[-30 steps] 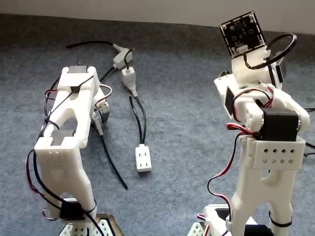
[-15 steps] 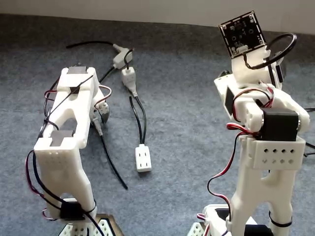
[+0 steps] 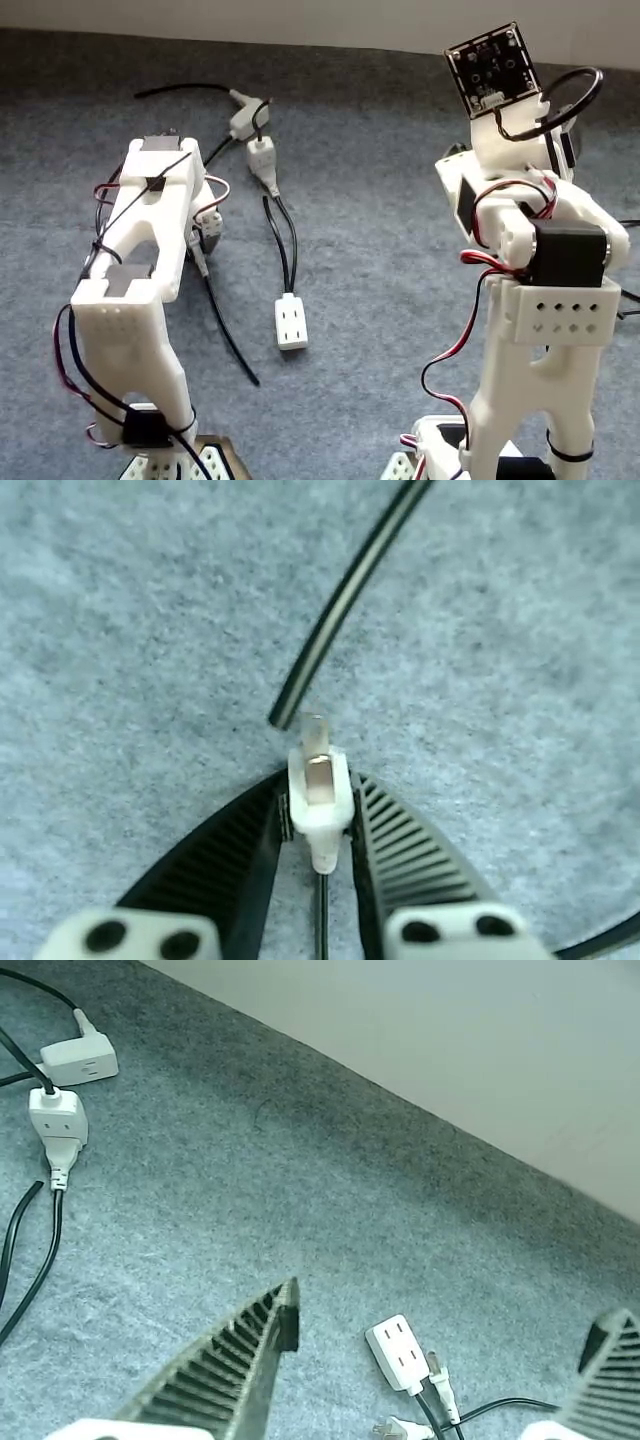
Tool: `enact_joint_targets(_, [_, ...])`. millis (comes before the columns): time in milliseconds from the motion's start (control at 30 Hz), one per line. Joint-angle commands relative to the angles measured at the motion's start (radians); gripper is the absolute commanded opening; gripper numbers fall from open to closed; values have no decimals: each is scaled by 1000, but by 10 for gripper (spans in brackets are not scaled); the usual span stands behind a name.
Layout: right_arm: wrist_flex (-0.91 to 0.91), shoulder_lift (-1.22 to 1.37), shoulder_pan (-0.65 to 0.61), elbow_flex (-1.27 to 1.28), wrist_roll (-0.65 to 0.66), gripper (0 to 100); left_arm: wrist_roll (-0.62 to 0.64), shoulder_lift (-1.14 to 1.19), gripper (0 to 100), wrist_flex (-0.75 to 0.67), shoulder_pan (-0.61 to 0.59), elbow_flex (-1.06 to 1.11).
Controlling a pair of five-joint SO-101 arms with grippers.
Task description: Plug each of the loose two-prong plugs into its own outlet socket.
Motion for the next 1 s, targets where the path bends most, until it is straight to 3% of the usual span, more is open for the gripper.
enact_joint_targets(0, [-24, -22, 8, -5, 14, 418, -120, -21, 45, 8, -12, -171])
enact_joint_targets(133, [-24, -25, 8, -5, 14, 418, -242, -21, 45, 17, 10, -349])
enact_joint_targets(267, [-24, -19, 10, -5, 14, 418, -390, -21, 38, 123, 97, -530])
enact_joint_targets(500, [-24, -18, 18, -5, 12, 418, -468, -21, 6, 307, 226, -848])
enact_joint_targets(767, [-142, -16, 147, -1, 5, 418, -473, -56, 6, 316, 234, -803])
enact_joint_targets(967, [-157, -16, 162, -1, 3, 418, -473, -341, 6, 315, 360, -613])
